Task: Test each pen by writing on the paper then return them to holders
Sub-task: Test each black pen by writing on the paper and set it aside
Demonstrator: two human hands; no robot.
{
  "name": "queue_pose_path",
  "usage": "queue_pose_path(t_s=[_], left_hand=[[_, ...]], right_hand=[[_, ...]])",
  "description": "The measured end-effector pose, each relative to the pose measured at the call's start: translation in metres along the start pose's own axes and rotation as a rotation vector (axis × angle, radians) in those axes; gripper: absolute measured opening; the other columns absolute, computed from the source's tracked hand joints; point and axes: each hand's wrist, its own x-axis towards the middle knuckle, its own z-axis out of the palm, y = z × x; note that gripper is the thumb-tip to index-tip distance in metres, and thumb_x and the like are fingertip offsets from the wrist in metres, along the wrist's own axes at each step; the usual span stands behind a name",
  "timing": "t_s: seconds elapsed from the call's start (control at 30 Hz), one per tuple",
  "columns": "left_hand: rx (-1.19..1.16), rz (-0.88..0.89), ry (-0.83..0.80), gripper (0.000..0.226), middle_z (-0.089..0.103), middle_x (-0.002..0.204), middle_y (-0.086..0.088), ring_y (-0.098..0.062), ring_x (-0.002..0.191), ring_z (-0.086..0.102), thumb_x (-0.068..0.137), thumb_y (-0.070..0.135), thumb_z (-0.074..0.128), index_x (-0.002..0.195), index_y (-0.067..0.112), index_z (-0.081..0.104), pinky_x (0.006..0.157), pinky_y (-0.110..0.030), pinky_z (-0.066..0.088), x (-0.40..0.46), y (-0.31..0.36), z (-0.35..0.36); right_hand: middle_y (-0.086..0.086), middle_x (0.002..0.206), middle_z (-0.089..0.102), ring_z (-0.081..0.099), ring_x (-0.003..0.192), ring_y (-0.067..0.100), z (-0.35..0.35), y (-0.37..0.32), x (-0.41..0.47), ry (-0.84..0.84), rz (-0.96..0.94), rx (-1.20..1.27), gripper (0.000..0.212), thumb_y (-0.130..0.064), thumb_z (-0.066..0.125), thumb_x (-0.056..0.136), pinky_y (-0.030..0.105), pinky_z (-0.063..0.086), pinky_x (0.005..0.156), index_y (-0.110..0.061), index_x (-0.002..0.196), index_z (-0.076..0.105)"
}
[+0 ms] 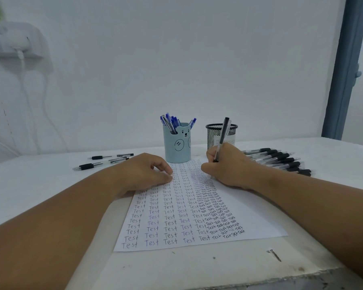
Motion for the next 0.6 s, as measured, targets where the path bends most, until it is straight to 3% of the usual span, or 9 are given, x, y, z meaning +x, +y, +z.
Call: queue_pose_path(t_s=[0.27, 0.6], left_hand=[[0.026, 0.004, 0.013, 0.011, 0.059, 0.109, 0.014, 0.0, 0.099, 0.055, 0.087, 0.039, 0.075, 0.097, 0.037, 0.074, 0.07, -0.017, 0.036, 0.0021, -0.0017, 0.0], [0.018, 0.009, 0.007, 0.011, 0.06, 0.107, 0.015, 0.001, 0.098, 0.055, 0.088, 0.038, 0.075, 0.099, 0.035, 0.074, 0.071, -0.017, 0.036, 0.0013, -0.0004, -0.0003]], right_hand=[[0.002, 0.053, 0.04, 0.037, 0.052, 0.012, 0.0, 0.0011, -0.0003, 0.014, -0.003, 0.011, 0.035, -0.01, 0.063, 0.082, 0.023, 0.033, 0.051, -0.013, 0.055, 0.043], [0.0, 0.054, 0.037, 0.035, 0.054, 0.015, 0.0002, -0.0014, 0.0001, -0.011, -0.017, -0.028, 0.036, -0.01, 0.062, 0.082, 0.026, 0.032, 0.053, -0.014, 0.055, 0.039]])
